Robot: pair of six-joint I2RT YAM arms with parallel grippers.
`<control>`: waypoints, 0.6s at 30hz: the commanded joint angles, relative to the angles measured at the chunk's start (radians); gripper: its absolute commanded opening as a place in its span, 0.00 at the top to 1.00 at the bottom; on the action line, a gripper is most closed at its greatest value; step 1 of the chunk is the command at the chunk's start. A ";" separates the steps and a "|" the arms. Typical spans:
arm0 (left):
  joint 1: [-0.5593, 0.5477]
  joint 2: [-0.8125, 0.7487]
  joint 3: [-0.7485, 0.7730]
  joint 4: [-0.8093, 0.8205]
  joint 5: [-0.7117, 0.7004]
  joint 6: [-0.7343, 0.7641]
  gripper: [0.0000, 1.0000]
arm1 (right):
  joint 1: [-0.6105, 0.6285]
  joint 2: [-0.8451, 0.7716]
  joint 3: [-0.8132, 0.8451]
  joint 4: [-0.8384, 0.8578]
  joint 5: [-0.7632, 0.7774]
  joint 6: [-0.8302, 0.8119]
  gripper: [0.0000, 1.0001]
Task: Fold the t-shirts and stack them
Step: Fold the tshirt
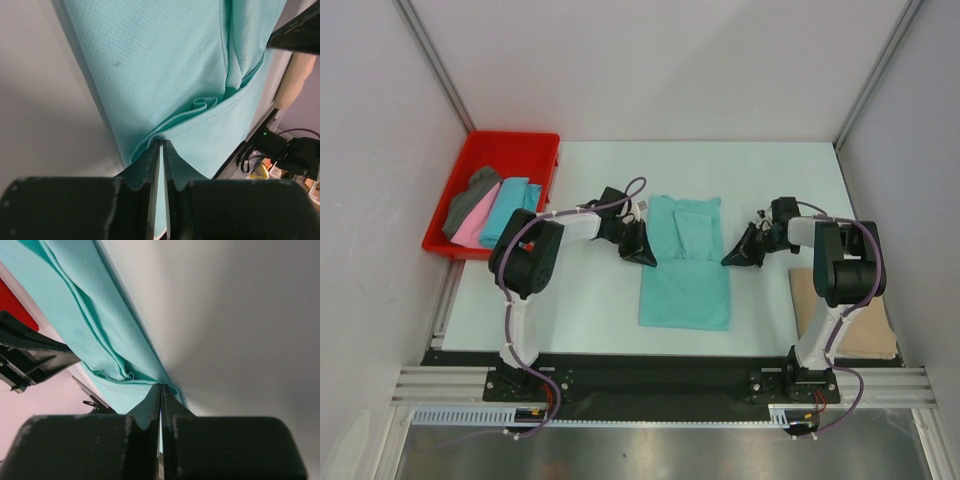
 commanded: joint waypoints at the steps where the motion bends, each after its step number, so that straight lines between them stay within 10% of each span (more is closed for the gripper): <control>1: 0.016 0.005 -0.006 -0.070 -0.168 0.121 0.86 | -0.040 0.037 0.050 -0.056 0.132 -0.080 1.00; 3: 0.016 -0.047 -0.027 -0.101 -0.216 0.159 0.83 | -0.043 0.018 0.075 -0.121 0.187 -0.091 0.97; 7: 0.013 -0.208 -0.087 -0.143 -0.271 0.201 0.45 | -0.043 -0.093 0.119 -0.242 0.278 -0.116 0.83; 18: -0.037 -0.547 -0.268 -0.251 -0.311 0.158 0.28 | 0.032 -0.448 -0.101 -0.349 0.212 -0.076 0.53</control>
